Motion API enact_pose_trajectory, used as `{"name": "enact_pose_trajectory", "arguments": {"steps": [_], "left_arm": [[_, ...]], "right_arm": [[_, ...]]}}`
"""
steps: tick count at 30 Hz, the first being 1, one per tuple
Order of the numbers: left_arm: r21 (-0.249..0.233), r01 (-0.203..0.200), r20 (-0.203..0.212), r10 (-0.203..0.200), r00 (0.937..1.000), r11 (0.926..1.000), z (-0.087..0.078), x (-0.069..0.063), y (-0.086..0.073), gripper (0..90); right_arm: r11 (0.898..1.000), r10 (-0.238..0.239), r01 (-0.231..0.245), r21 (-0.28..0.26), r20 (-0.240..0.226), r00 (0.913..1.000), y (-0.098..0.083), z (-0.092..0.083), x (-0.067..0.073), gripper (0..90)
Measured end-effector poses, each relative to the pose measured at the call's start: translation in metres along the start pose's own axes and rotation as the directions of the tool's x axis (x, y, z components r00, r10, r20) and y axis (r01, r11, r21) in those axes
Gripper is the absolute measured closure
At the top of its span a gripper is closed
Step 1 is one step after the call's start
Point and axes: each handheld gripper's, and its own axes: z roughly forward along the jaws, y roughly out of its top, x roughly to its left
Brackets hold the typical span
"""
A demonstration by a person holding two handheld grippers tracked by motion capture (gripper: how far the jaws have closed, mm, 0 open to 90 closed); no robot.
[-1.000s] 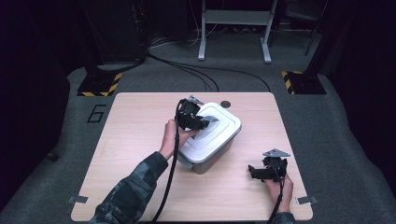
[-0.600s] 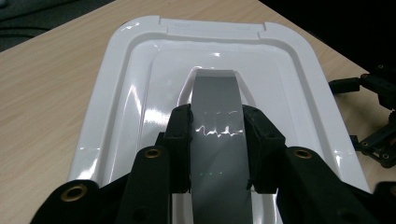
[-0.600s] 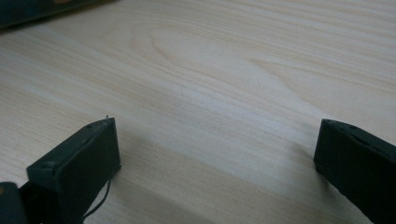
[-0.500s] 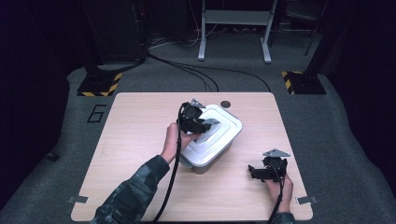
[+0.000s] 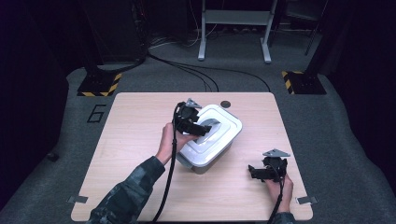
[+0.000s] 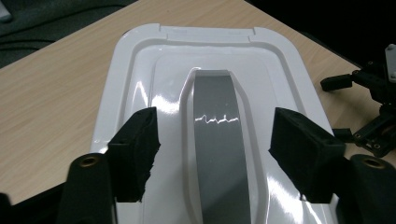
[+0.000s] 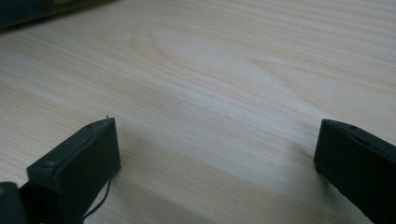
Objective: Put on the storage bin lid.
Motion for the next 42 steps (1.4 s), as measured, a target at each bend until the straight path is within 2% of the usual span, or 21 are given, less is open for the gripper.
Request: {"name": "enact_pose_trajectory", "arguments": {"steps": [4,8,13,20,24,29,33,37,42], "left_arm": [[-0.016,-0.010,-0.010,0.010,0.9999,0.9998,-0.014,0.006,-0.006,24.6],[-0.037,0.006,-0.027,-0.007,0.9996,0.9993,-0.028,0.017,-0.013,20.1],[-0.056,0.011,-0.059,-0.015,0.9981,0.9984,-0.044,0.030,-0.024,16.7],[-0.068,0.017,-0.116,-0.025,0.9929,0.9976,-0.063,0.048,-0.045,14.3],[-0.068,0.022,-0.149,-0.032,0.9883,0.9974,-0.071,0.058,-0.059,12.6],[-0.058,0.052,-0.178,-0.061,0.9822,0.9970,-0.079,0.073,-0.078,11.4],[-0.052,0.076,-0.195,-0.085,0.9770,0.9957,-0.081,0.083,-0.094,10.8],[-0.050,0.113,-0.218,-0.122,0.9684,0.9923,-0.080,0.091,-0.113,10.3],[-0.025,0.146,-0.233,-0.148,0.9612,0.9890,-0.078,0.101,-0.137,10.1]], "right_arm": [[1.000,0.000,0.000,0.000,0.000,1.0000,0.000,0.000,0.000,0.0],[1.000,0.000,0.000,0.000,0.000,1.0000,0.000,0.000,0.000,0.0],[1.000,0.001,-0.001,0.000,0.000,1.0000,0.000,0.000,0.000,0.0],[1.000,0.001,-0.001,0.000,0.000,1.0000,0.000,0.000,0.000,0.0],[1.000,0.001,-0.001,0.000,0.000,1.0000,0.000,0.000,0.000,0.0],[1.000,0.001,-0.001,0.000,0.001,1.0000,0.000,0.000,0.000,0.0],[1.000,0.001,-0.001,0.000,0.001,1.0000,0.000,0.000,0.000,0.0],[1.000,0.002,-0.002,0.000,0.002,1.0000,0.000,0.000,0.000,0.0],[1.000,0.001,-0.001,0.001,0.002,1.0000,0.000,0.000,0.000,0.0]]}}
